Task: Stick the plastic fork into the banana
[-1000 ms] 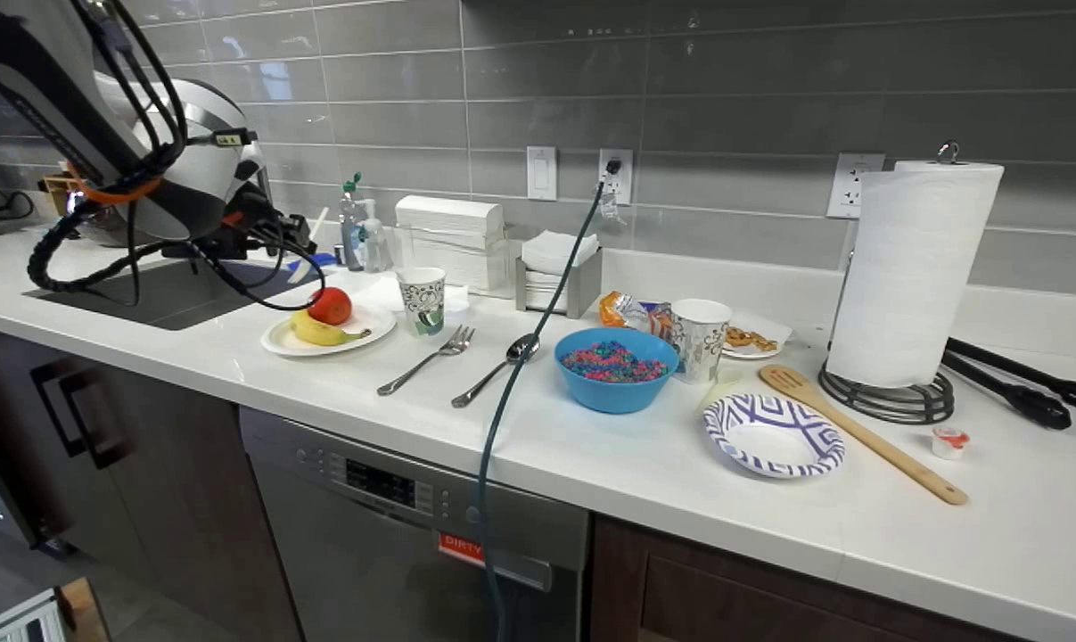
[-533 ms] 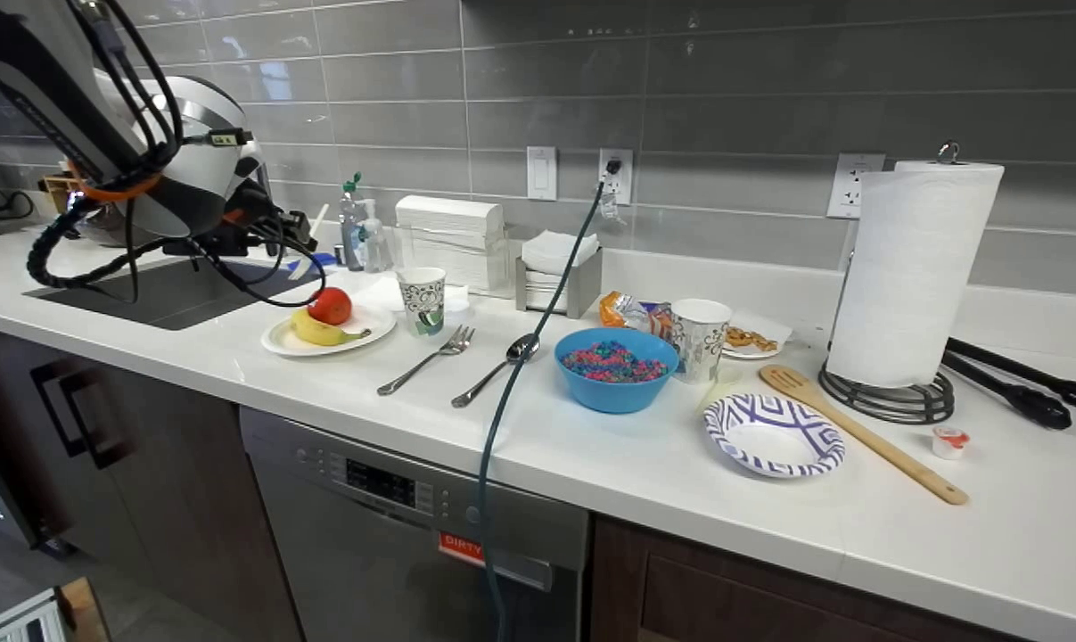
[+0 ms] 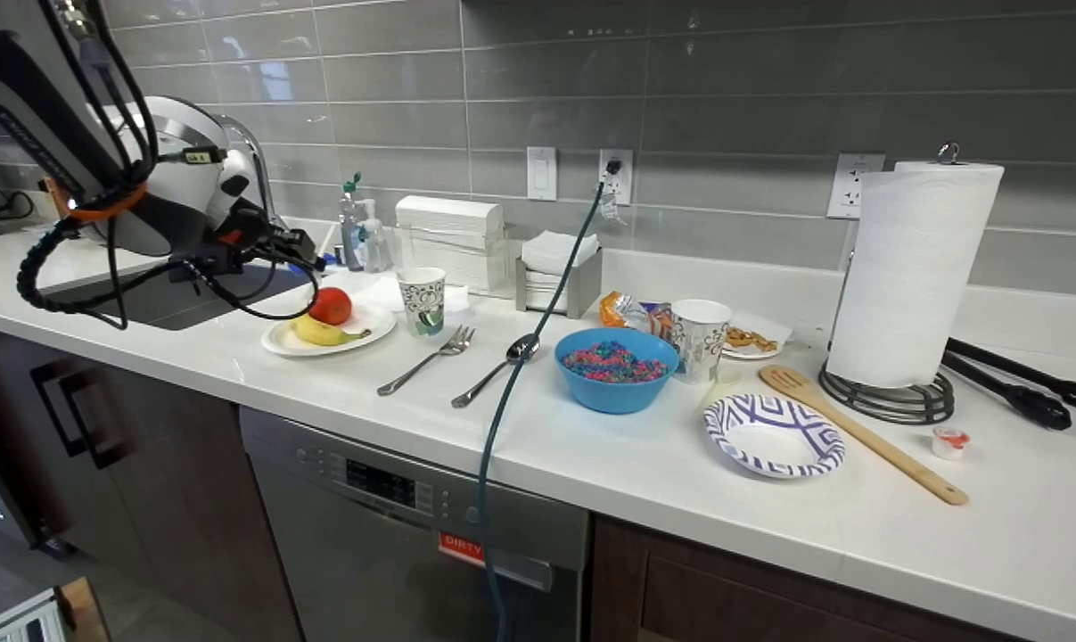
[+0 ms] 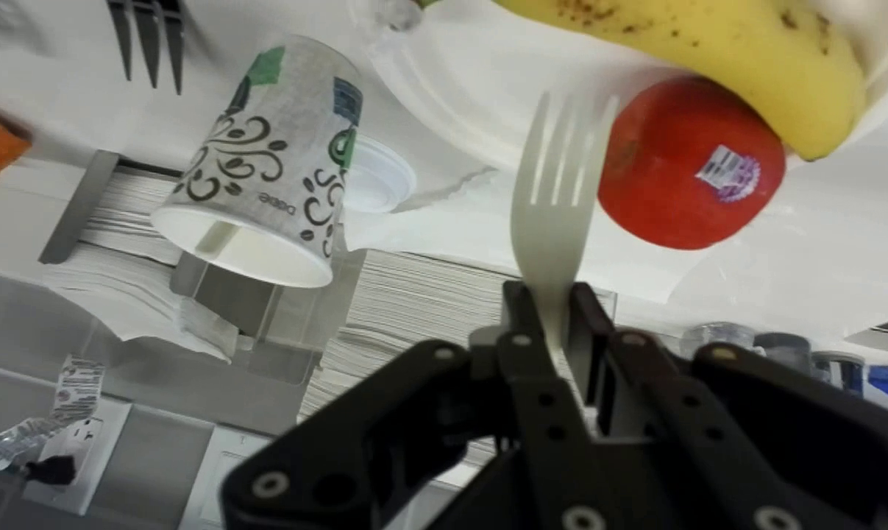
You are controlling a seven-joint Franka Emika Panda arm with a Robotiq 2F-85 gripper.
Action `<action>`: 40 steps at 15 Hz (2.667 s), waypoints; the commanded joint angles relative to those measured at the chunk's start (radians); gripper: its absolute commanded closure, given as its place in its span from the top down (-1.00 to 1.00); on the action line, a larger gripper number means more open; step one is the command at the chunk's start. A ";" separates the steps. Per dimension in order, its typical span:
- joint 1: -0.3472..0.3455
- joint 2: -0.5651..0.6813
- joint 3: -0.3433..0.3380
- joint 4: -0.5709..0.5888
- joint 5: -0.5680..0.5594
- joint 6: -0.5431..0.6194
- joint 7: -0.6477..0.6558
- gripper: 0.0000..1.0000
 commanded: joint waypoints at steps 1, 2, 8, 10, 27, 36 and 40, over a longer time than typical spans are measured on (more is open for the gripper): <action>0.012 -0.007 0.021 -0.020 -0.061 -0.142 0.060 -0.93; 0.013 0.001 0.024 -0.012 -0.103 -0.163 0.089 -0.93; 0.018 0.071 0.046 0.015 -0.357 -0.210 0.253 -0.93; 0.020 0.092 0.054 0.010 -0.404 -0.234 0.289 -0.93; 0.040 0.199 0.088 0.022 -0.526 -0.373 0.288 -0.93; 0.103 0.299 0.109 0.012 -0.582 -0.672 0.311 -0.93; 0.125 0.348 0.107 0.019 -0.623 -0.771 0.306 -0.93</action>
